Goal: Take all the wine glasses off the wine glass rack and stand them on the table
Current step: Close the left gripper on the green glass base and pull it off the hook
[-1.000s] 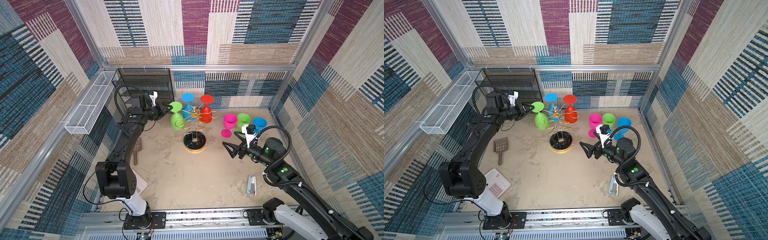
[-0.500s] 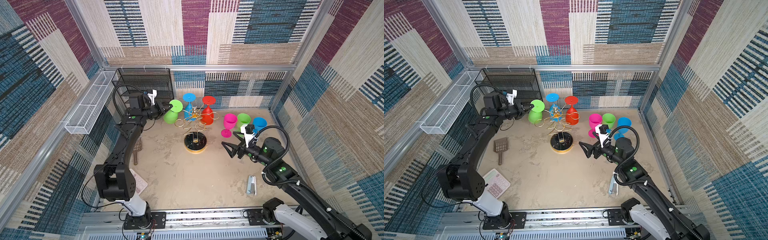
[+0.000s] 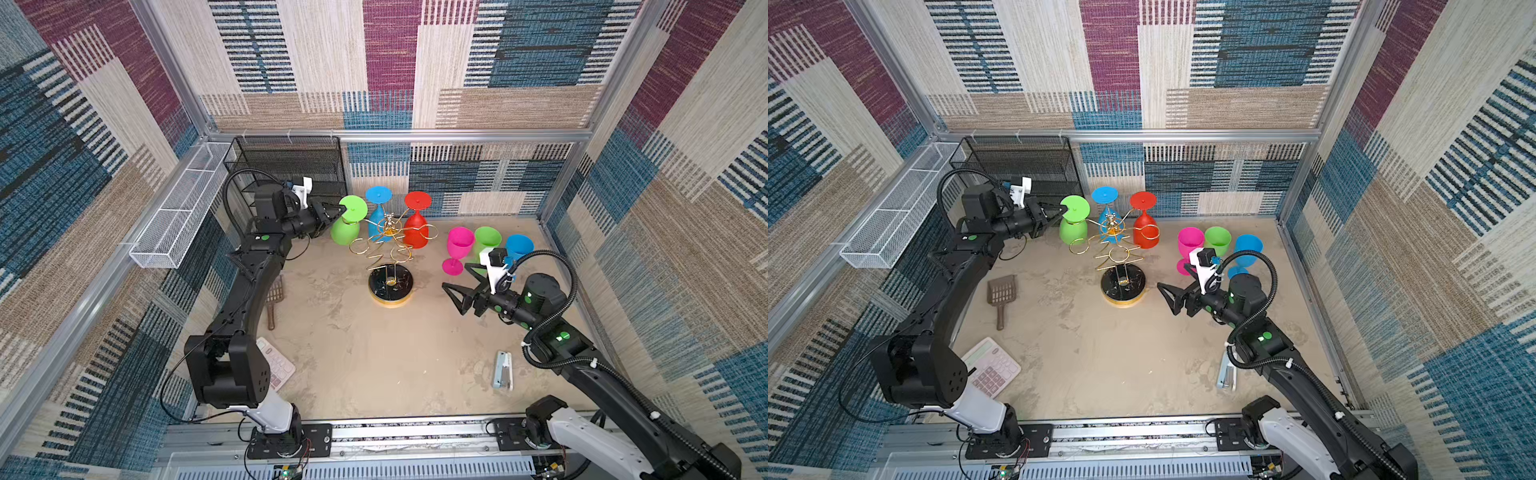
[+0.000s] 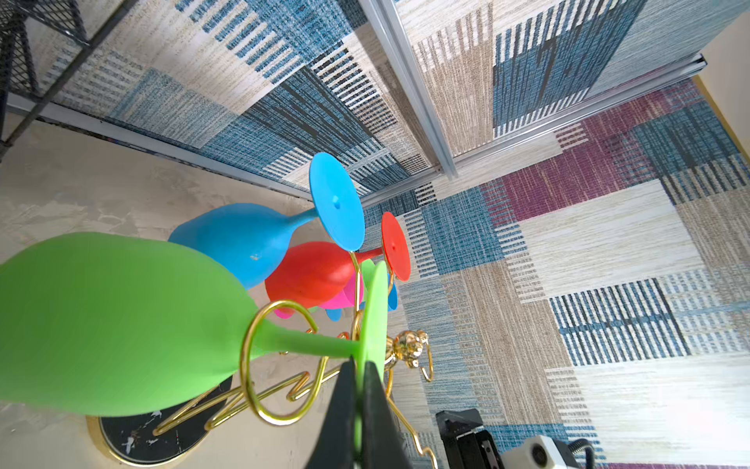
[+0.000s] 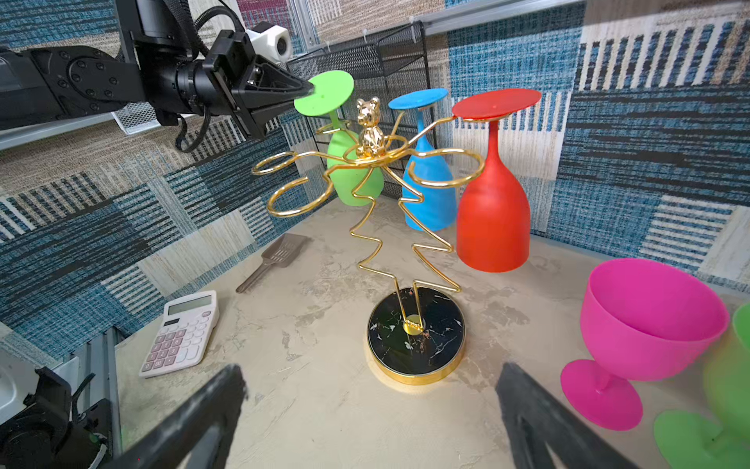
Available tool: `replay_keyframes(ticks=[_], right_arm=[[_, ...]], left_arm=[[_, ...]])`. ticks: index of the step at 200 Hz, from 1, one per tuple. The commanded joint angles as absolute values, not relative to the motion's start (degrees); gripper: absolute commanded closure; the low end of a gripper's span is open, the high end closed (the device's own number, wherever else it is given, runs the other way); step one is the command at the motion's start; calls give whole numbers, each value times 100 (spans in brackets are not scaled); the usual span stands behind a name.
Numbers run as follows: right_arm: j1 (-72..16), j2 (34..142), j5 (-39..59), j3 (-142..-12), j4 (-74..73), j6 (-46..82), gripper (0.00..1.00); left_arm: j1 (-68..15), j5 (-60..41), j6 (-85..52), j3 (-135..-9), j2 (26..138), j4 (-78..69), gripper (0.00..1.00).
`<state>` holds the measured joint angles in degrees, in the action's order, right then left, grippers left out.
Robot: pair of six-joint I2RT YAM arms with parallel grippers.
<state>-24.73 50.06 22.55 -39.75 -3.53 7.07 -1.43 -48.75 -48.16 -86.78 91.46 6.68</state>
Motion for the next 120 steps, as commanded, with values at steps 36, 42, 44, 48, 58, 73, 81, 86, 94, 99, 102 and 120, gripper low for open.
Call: replay_keyframes(ticks=[36, 42, 44, 48, 58, 73, 81, 86, 94, 99, 102, 120], right_arm=[[-2487, 5067, 2319, -4081, -576, 789, 1], [-2490, 5065, 2313, -4087, -570, 791, 1], [-2488, 5065, 2318, -4093, -571, 791, 1], [-2487, 5063, 2316, -4090, -563, 795, 1], [-2487, 5067, 2329, -4088, -569, 802, 1], [-2488, 5071, 2324, -4090, -565, 809, 1], [-2490, 5073, 2339, -4087, -571, 816, 1], [-2492, 5081, 2346, -4090, -571, 822, 1], [-2487, 5087, 2349, -4099, -583, 827, 1], [-2490, 5088, 2354, -4100, -580, 819, 1], [-2488, 5088, 2362, -4104, -580, 827, 1], [-2487, 5078, 2348, -4106, -574, 835, 1]], left_arm=[[-247, -5108, -4863, -8592, 9084, 537, 100], [-272, -5113, -4809, -8612, 9089, 618, 100], [-272, -5115, -4786, -8619, 9095, 647, 100], [-288, -5115, -4750, -8623, 9094, 697, 100], [-312, -5113, -4675, -8657, 9095, 788, 100], [-373, -5103, -4654, -8665, 9109, 791, 100], [-408, -5107, -4643, -8709, 9129, 791, 100], [-439, -5107, -4643, -8731, 9147, 790, 100], [-476, -5106, -4644, -8780, 9191, 791, 100], [-491, -5098, -4645, -8816, 9224, 791, 100], [-499, -5093, -4636, -8835, 9242, 791, 100], [-543, -5079, -4682, -8976, 9368, 761, 100]])
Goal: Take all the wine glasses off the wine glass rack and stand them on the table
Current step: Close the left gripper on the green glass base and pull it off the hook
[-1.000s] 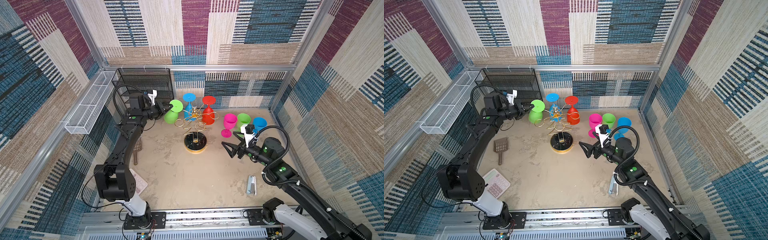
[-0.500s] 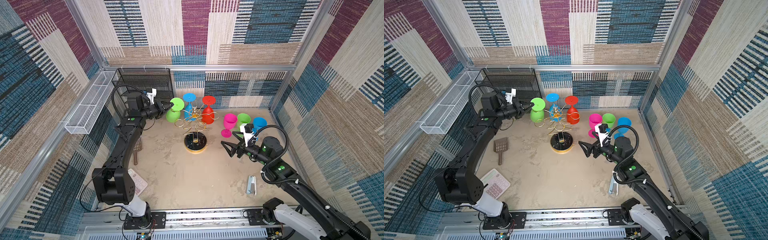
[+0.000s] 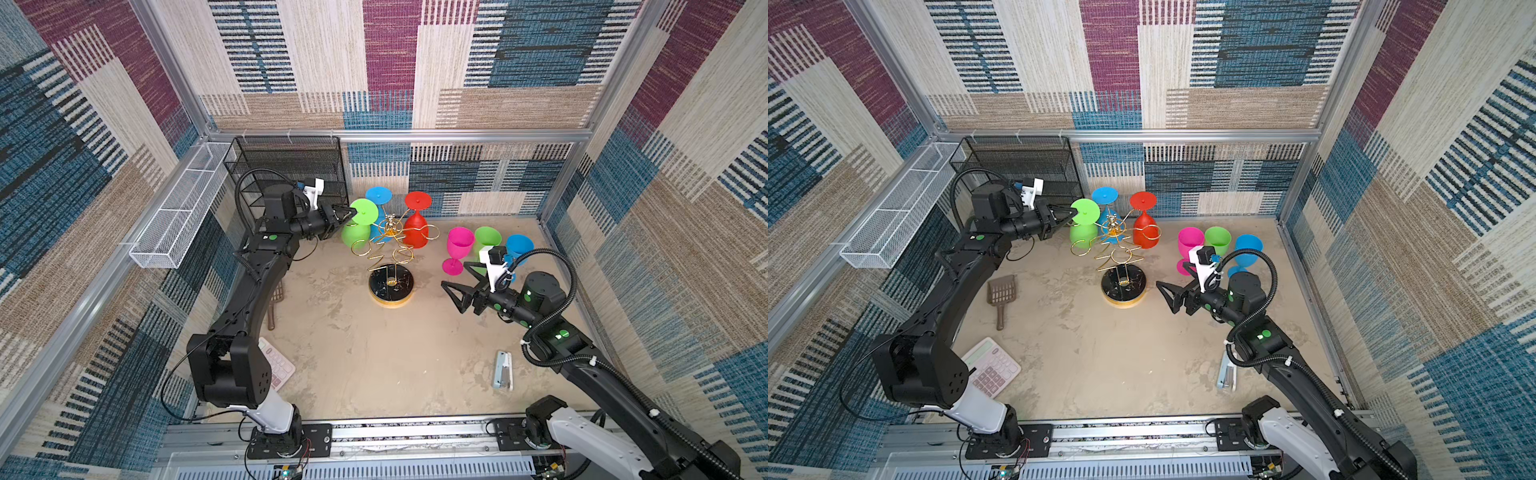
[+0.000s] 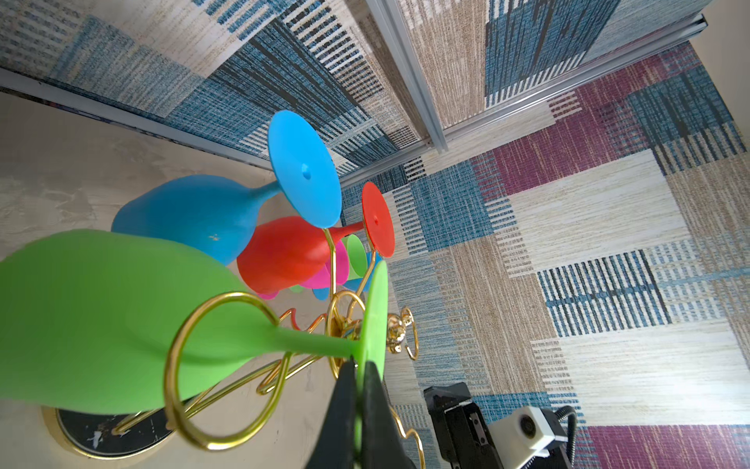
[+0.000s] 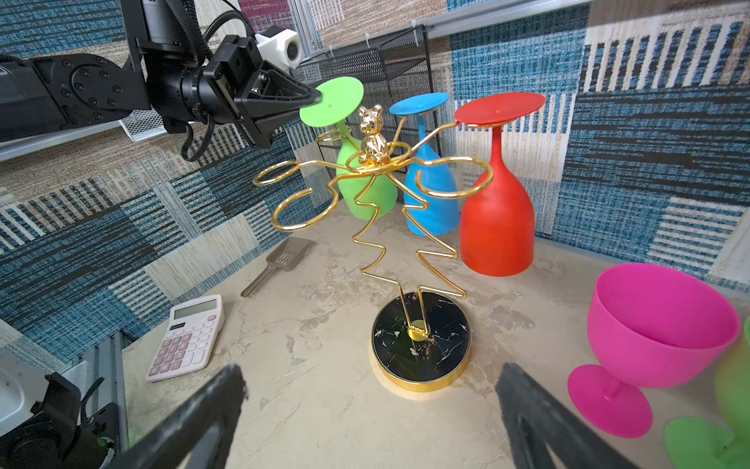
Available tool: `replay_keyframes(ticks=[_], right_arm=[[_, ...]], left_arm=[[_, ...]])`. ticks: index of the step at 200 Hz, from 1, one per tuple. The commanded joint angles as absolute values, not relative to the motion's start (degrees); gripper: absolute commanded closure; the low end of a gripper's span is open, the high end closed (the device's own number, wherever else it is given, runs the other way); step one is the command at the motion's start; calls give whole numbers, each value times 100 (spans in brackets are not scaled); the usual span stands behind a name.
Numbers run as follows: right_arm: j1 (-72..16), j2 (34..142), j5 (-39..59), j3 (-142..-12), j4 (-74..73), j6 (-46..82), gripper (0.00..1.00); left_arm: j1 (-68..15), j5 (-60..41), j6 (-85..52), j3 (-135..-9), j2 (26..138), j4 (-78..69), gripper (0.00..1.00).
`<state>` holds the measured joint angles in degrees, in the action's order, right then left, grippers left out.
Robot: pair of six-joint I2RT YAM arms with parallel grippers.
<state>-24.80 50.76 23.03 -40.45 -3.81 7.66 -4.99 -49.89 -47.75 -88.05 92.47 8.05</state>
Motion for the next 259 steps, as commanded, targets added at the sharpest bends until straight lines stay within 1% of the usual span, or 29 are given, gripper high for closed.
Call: replay_keyframes(ticks=[1, 45, 103, 139, 171, 199, 237, 259], right_arm=[[-2487, 5075, 2347, -4105, -573, 835, 1], [-2495, 5034, 2324, -4104, -541, 835, 1], [-2497, 5077, 2312, -4093, -554, 809, 1], [-2496, 5155, 2247, -4186, -502, 757, 1], [-2534, 5295, 2217, -4362, -444, 598, 1], [-2850, 5516, 1909, -4662, -343, 318, 1], [-3539, 5697, 1276, -5083, -369, -101, 1], [-3951, 5882, 1022, -5389, -433, -417, 1]], left_arm=[[-548, -5080, -4688, -8988, 9373, 758, 100], [-554, -4973, -4695, -9179, 9587, 725, 100], [-429, -4650, -4973, -9277, 9703, 142, 100], [-137, -4640, -5197, -9222, 9630, -152, 100], [289, -4824, -5464, -8881, 9255, -473, 100], [857, -5177, -6090, -8386, 8798, -1146, 100], [1649, -5980, -7468, -7864, 8126, -2357, 100], [1777, -6206, -8472, -7629, 7684, -3214, 100]])
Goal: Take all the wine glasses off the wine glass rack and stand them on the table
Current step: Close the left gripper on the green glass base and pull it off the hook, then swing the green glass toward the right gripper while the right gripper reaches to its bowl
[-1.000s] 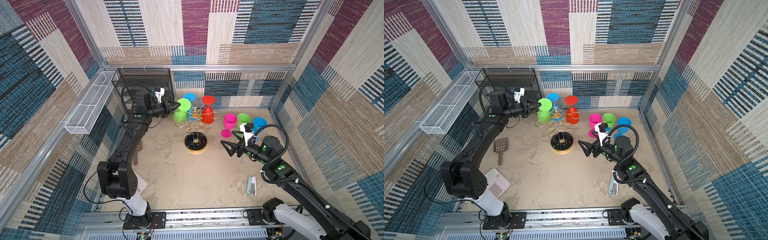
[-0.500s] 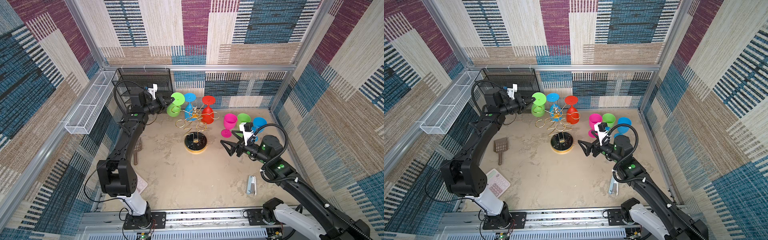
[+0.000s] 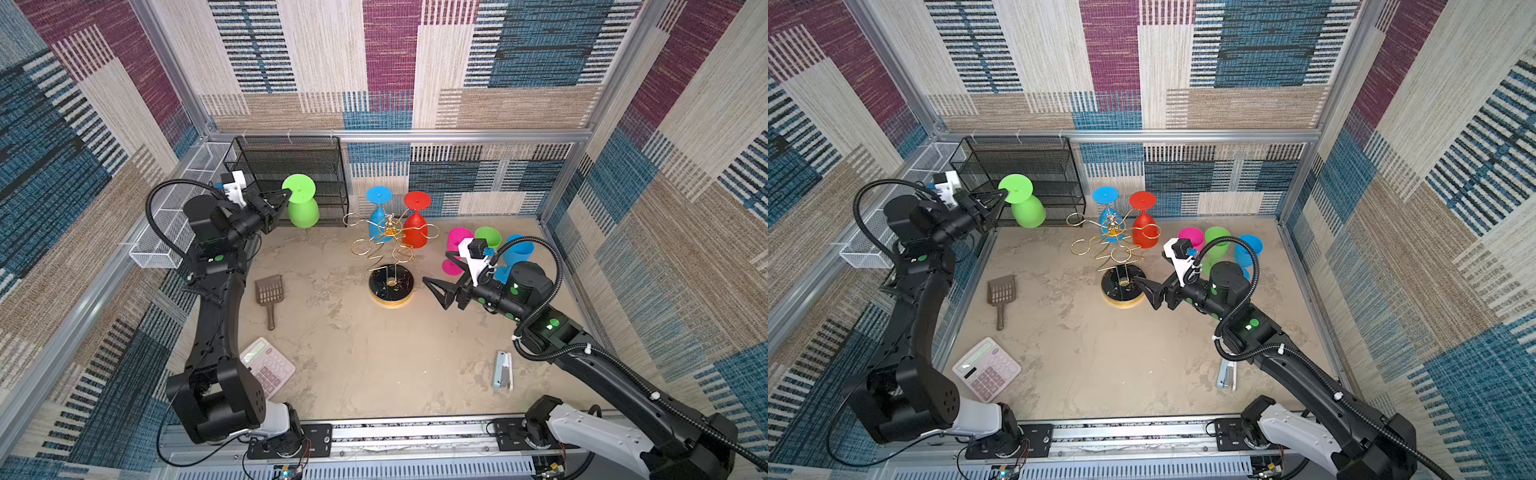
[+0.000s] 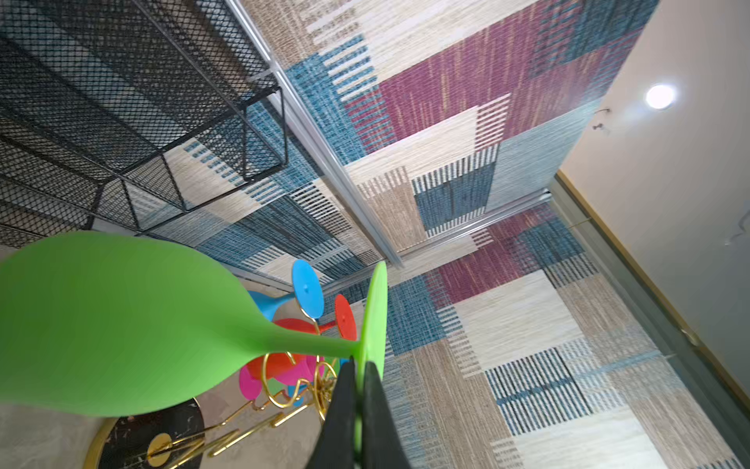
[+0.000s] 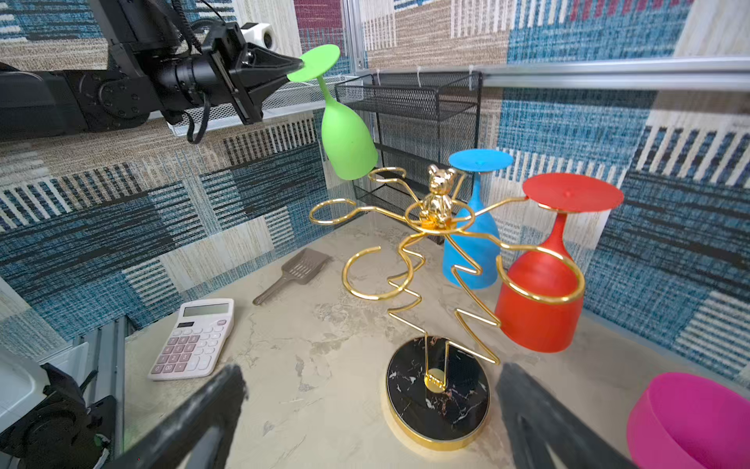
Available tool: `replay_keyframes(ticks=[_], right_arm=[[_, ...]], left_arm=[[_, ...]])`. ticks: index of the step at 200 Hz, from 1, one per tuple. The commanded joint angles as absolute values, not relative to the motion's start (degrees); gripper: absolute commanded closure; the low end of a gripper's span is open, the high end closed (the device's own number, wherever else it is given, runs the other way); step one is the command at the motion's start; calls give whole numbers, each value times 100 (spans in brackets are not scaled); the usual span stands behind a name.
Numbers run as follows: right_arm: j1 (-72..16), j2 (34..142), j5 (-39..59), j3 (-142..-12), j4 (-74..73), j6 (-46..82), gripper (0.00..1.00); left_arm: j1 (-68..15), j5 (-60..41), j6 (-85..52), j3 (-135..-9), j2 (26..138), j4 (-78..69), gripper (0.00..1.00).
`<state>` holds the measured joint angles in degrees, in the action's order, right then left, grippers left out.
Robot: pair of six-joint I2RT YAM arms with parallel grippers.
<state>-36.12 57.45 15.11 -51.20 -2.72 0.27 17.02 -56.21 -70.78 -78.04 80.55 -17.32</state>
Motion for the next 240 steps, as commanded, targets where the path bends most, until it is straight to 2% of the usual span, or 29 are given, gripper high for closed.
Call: replay_keyframes(ticks=[1, 16, 47, 112, 149, 240], right_arm=[[-3975, 5890, 999, -5402, -441, -433, 1], [-4318, 6049, 755, -5642, -530, -753, 1], [-4789, 6550, 515, -6245, -776, -1424, 1], [-4842, 7718, 752, -7236, -1771, -2565, 1], [-4843, 8373, 1035, -7813, -1829, -2794, 1], [-4790, 9340, 726, -8520, -2209, -2775, 1]], left_arm=[[1780, -6210, -8516, -7625, 7657, -3255, 100], [1778, -6306, -8988, -7554, 7336, -3764, 100], [1747, -6356, -9242, -7466, 6773, -3775, 100], [880, -6156, -10320, -7067, 6754, -4873, 100], [510, -6174, -10326, -7000, 6776, -4843, 100], [83, -6210, -10650, -7009, 6930, -5139, 100]])
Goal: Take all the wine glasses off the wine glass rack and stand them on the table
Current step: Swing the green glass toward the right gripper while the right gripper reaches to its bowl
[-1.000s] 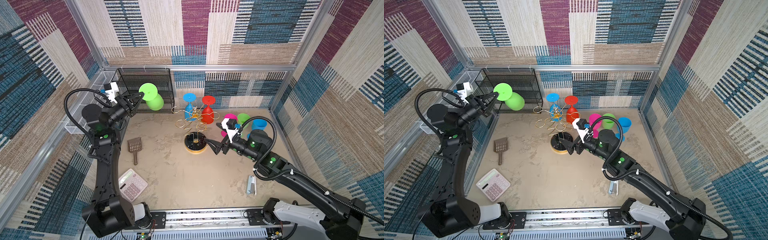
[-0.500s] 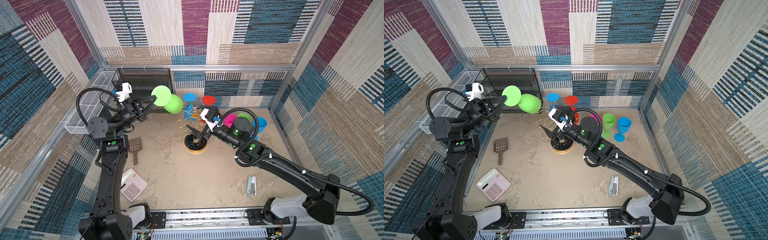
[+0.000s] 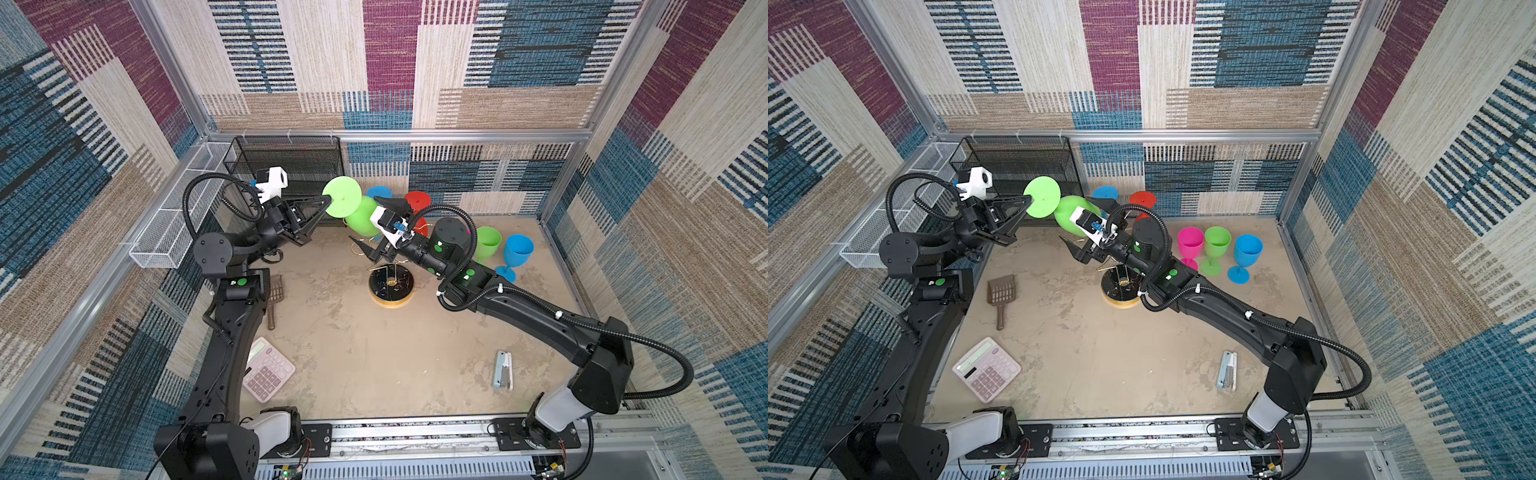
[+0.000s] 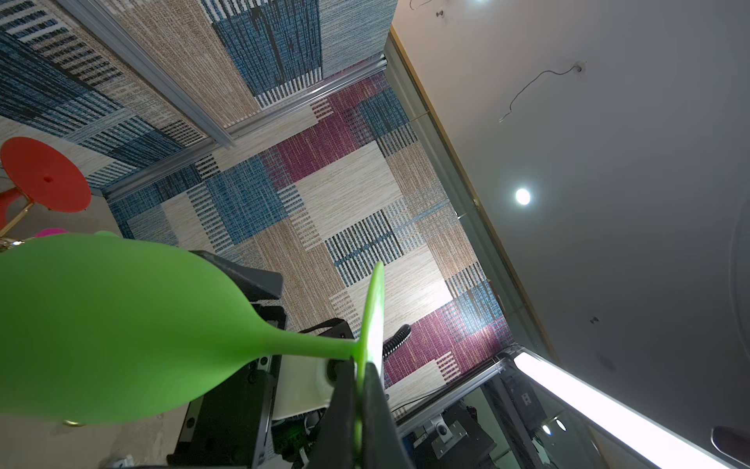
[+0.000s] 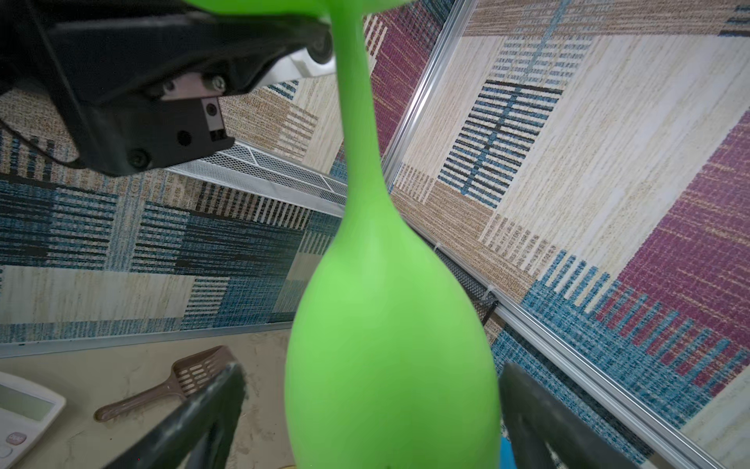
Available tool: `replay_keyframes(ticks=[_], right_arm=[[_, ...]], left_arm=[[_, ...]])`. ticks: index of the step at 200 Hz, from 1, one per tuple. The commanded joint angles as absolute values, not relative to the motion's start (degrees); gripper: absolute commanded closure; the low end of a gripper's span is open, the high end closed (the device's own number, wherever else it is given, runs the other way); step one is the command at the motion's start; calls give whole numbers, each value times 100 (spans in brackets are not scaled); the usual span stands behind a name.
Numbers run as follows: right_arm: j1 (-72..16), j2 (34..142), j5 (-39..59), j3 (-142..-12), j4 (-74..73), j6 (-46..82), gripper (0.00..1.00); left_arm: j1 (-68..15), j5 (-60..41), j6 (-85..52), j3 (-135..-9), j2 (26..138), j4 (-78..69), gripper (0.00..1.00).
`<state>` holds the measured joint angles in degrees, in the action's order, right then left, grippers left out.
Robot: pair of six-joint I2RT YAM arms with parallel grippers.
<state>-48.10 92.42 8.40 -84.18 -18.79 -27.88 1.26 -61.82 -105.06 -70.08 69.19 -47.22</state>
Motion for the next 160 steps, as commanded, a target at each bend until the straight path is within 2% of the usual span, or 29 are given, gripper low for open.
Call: replay_keyframes(ticks=[1, 57, 97, 160], right_arm=[[-4790, 9350, 719, -8527, -2212, -2772, 1], [-4685, 9543, 764, -8779, -2054, -2707, 1], [-4670, 9493, 807, -8750, -1951, -2689, 15], [-4677, 9416, 833, -8693, -1848, -2639, 29]], left_arm=[[81, -6212, -10655, -7007, 6932, -5145, 100], [43, -6152, -11093, -7005, 7024, -5614, 100], [42, -6146, -11184, -7042, 7075, -5696, 100], [28, -6088, -11393, -6994, 7178, -5969, 100]])
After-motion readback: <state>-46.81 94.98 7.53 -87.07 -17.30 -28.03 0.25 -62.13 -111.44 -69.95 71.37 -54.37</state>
